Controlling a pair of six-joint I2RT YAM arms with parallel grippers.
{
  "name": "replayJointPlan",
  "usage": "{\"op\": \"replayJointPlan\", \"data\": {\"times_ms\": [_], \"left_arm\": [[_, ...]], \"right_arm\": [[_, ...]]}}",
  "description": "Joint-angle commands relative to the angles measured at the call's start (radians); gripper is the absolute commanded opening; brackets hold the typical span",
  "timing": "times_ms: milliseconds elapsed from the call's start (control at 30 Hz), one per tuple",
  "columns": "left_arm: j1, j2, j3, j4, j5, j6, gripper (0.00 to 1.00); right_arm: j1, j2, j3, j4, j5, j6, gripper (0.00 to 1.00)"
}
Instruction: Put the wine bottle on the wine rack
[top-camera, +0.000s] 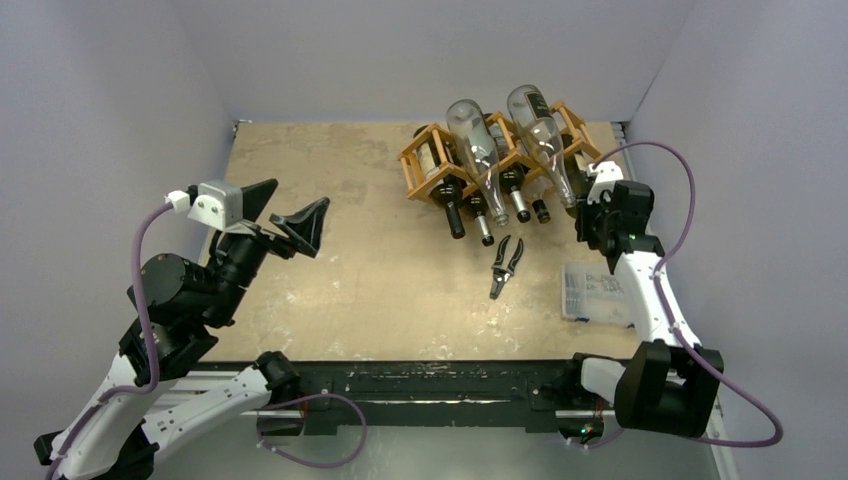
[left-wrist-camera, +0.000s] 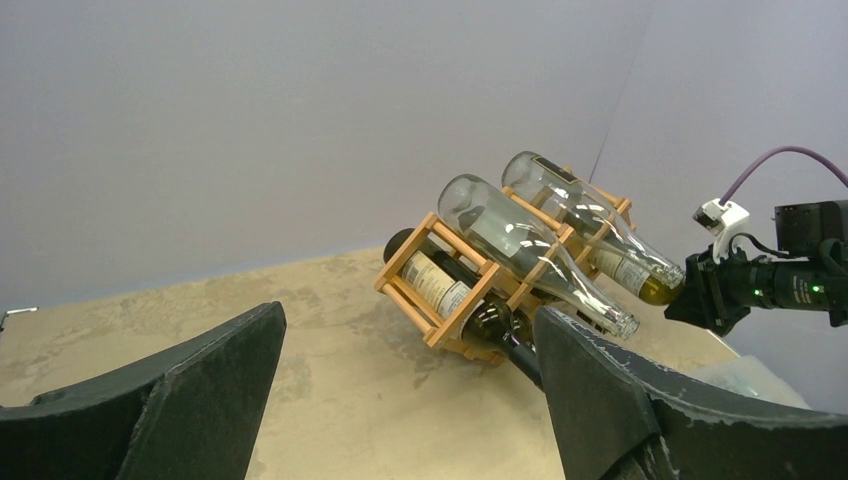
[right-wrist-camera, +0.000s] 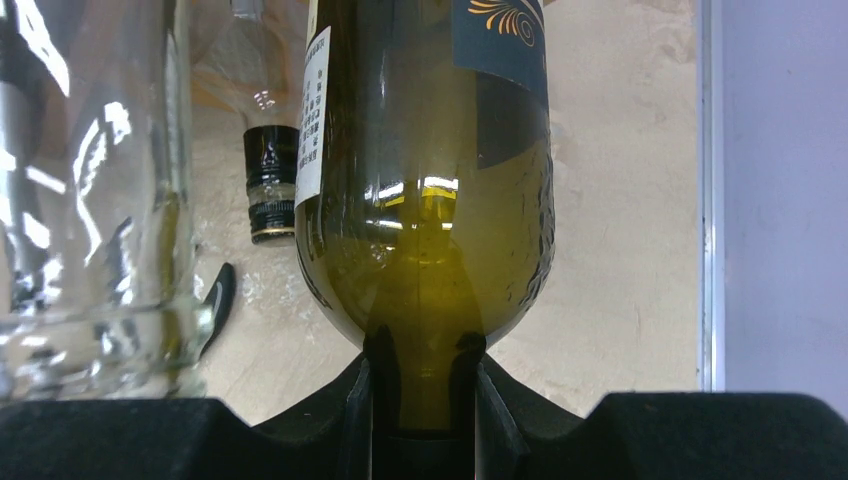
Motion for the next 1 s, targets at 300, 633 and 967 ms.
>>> {"op": "replayJointPlan", "data": {"times_ms": [300, 633, 967], "left_arm": [[-0.015, 0.007, 0.020, 0.021, -0.011, 0.012, 0.94], [-0.018, 0.016, 0.020, 0.022, -0.015, 0.016, 0.94], [-0.018, 0.024, 0.020, 0.023, -0.010, 0.013, 0.94]], "right_arm": [[-0.062, 0.121, 0.166, 0.228, -0.177, 0.016, 0.00], [-0.062, 0.180, 0.146, 0.405, -0.179, 0.100, 0.00], [-0.062, 0.236, 0.195, 0.380, -0.265, 0.008, 0.00]]}}
